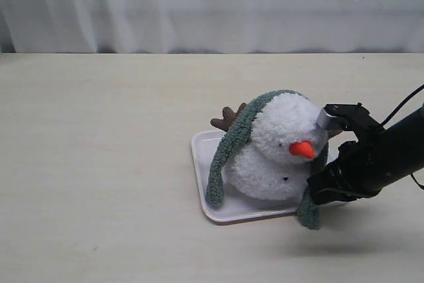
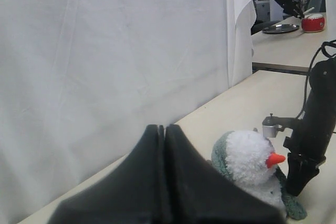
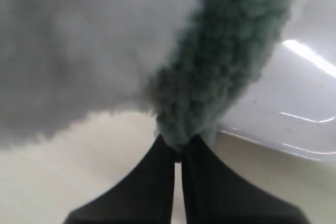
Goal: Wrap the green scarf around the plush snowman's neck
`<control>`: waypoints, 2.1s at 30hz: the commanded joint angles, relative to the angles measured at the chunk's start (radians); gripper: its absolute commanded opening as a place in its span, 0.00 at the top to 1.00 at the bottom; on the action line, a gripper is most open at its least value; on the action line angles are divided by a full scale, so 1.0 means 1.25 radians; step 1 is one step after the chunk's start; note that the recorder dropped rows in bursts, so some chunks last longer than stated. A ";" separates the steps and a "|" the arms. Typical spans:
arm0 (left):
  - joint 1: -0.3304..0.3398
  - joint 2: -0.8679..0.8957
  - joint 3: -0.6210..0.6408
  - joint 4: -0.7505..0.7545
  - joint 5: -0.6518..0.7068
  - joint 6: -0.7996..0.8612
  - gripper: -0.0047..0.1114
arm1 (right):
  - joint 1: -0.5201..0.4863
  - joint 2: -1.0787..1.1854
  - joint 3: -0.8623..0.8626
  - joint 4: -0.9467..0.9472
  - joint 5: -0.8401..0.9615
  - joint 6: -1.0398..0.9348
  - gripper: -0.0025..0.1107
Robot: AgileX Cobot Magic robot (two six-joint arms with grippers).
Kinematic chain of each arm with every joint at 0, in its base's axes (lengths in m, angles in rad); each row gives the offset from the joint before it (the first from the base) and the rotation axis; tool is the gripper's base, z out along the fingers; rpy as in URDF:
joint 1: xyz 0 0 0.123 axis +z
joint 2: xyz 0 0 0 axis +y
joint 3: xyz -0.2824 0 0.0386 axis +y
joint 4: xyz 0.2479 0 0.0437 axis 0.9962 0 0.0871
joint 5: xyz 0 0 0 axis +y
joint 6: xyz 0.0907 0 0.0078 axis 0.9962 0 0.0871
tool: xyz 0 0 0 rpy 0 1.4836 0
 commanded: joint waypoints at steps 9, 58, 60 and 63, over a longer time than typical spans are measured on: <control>0.000 -0.001 0.002 0.000 -0.001 -0.002 0.96 | 0.000 -0.005 -0.037 -0.008 0.041 -0.024 0.78; 0.051 1.065 -0.170 0.052 -0.535 -0.082 0.51 | 0.000 -0.337 -0.100 0.168 -0.003 -0.133 0.60; 0.060 1.079 -0.177 0.058 -0.536 -0.081 0.51 | 0.000 -0.333 -0.100 0.168 -0.002 -0.148 0.64; 0.078 1.083 -0.178 0.057 -0.533 -0.043 0.51 | 0.000 -0.322 -0.100 0.175 -0.004 -0.160 0.65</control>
